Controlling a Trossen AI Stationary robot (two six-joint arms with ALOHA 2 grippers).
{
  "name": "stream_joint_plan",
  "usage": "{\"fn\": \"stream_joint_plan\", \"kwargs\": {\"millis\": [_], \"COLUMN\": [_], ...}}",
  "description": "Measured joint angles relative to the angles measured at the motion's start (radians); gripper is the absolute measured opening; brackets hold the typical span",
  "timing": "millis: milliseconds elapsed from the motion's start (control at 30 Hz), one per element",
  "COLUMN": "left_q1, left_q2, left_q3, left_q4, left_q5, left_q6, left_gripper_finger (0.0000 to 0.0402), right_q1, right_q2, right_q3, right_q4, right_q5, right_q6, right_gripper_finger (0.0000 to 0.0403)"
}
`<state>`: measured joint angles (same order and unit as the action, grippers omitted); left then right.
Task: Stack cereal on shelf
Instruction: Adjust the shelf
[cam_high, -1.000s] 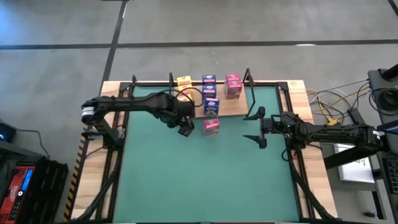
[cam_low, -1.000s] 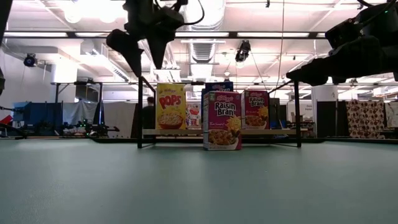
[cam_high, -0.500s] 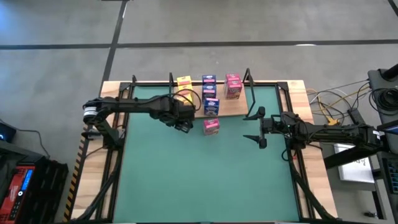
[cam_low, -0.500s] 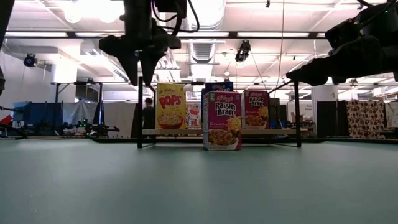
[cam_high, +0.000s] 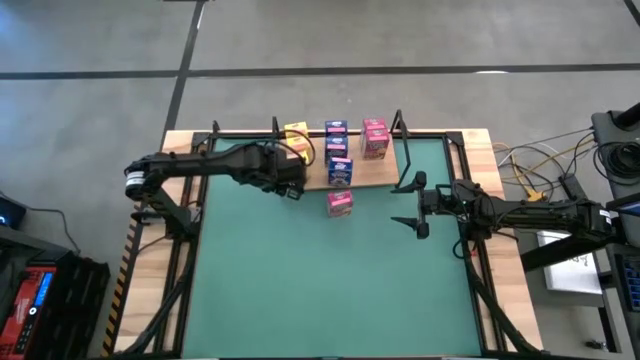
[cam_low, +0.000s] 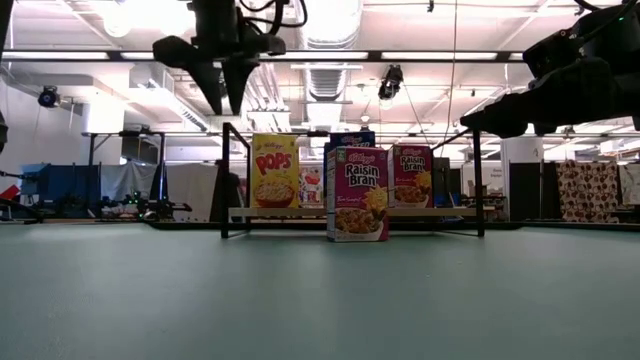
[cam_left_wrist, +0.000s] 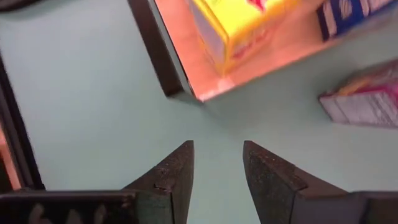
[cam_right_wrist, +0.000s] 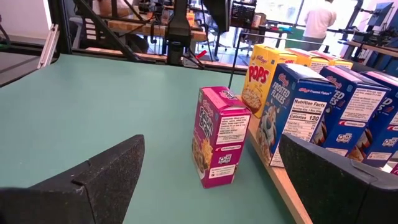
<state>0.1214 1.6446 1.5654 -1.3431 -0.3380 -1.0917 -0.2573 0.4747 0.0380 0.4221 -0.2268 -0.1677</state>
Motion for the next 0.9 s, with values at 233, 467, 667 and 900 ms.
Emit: {"fn": "stream_joint_plan", "kwargs": {"millis": [233, 467, 667, 900], "left_q1": [0.056, 0.118, 0.145, 0.168], "left_q2": [-0.001, -0.001, 0.015, 0.038], "left_q3": [0.018, 0.018, 0.018, 0.018], "left_q4": [-0.011, -0.010, 0.000, 0.011], "left_q5": [-0.062, -0.063, -0.064, -0.064], "left_q6": [-0.003, 0.000, 0.009, 0.031], "left_gripper_finger": [0.0122, 0.0122, 0.0122, 0.0122], "right_q1": [0.000, 0.000, 0.000, 0.000], "right_q2": [0.000, 0.000, 0.000, 0.000], "right_q3": [0.000, 0.000, 0.000, 0.000], "right_q4": [0.000, 0.000, 0.000, 0.000], "right_q5": [0.000, 0.000, 0.000, 0.000], "right_q6": [0.000, 0.000, 0.000, 0.000], "right_gripper_finger": [0.0361, 0.0361, 0.0361, 0.0361]}}
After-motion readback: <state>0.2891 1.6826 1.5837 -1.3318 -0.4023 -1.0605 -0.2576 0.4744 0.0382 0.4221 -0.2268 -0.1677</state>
